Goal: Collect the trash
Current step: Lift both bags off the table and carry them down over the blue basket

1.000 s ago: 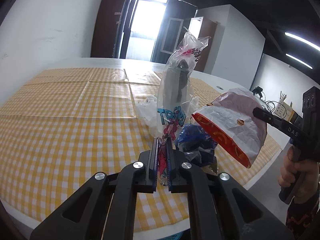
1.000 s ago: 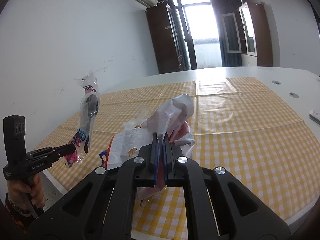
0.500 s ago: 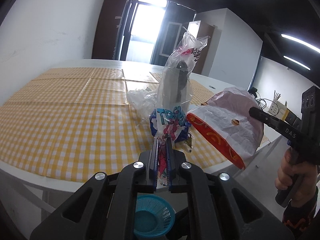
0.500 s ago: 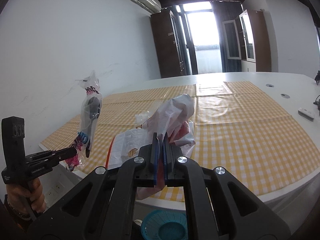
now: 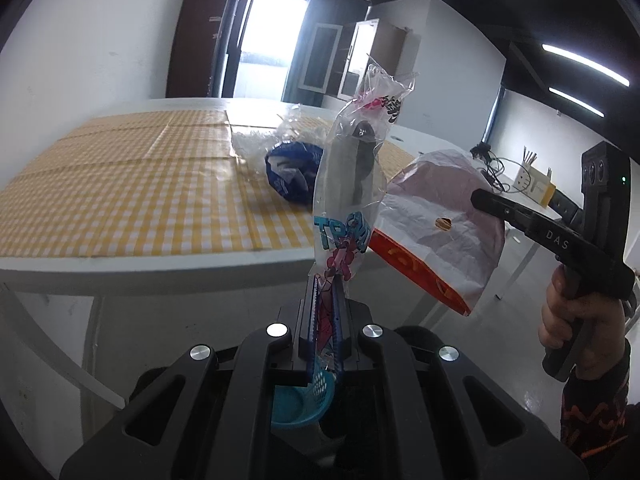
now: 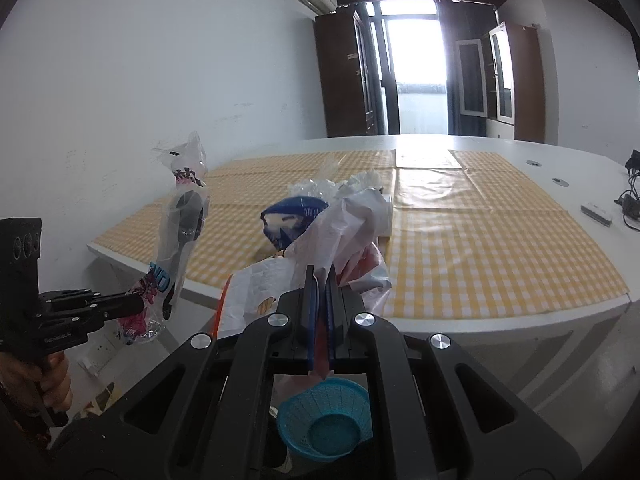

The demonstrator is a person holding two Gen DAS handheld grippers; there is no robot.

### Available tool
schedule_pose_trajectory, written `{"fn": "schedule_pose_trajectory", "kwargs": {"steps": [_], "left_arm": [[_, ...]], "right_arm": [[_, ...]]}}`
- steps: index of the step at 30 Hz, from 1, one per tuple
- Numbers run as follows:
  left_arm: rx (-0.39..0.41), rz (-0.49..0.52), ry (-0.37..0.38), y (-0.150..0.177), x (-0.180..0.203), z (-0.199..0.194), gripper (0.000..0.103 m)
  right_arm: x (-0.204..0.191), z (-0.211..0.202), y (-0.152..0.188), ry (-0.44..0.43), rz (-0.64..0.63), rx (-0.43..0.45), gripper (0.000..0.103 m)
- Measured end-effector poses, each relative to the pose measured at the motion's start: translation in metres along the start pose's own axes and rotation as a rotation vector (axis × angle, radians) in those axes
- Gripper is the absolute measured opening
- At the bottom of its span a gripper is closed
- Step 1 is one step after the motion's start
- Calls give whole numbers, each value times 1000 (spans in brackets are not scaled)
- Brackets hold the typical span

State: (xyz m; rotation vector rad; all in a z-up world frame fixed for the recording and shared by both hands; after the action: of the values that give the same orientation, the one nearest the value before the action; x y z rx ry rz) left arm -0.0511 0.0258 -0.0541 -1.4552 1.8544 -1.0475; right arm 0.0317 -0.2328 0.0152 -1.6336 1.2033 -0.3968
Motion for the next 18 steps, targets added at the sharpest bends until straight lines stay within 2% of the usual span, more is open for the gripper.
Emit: {"fn": "schedule_pose_trajectory", "kwargs": {"steps": [9, 13, 18], "left_arm": [[-178, 14, 62, 74, 24, 31, 6], [-266, 11, 84, 104, 26, 58, 6], [-377, -34, 71, 138, 12, 104, 6]], "right_arm": [[6, 14, 76, 55, 3, -139, 3], [9, 29, 101, 89, 2, -189, 3], [17, 62, 130, 125, 25, -256, 3]]}}
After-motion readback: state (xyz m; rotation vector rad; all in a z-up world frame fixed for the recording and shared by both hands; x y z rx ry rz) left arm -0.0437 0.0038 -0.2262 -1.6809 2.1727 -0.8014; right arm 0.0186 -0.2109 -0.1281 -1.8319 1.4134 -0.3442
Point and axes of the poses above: each gripper's, at about its wrist camera, not at the fingertips, and z roughly the way its jaws point, x to its right, y to its underside, the point moved 5 cm from there along z, roughly the way its jaws point, and after that the axes turned 12 degrees about z, right-handed, at the moved point
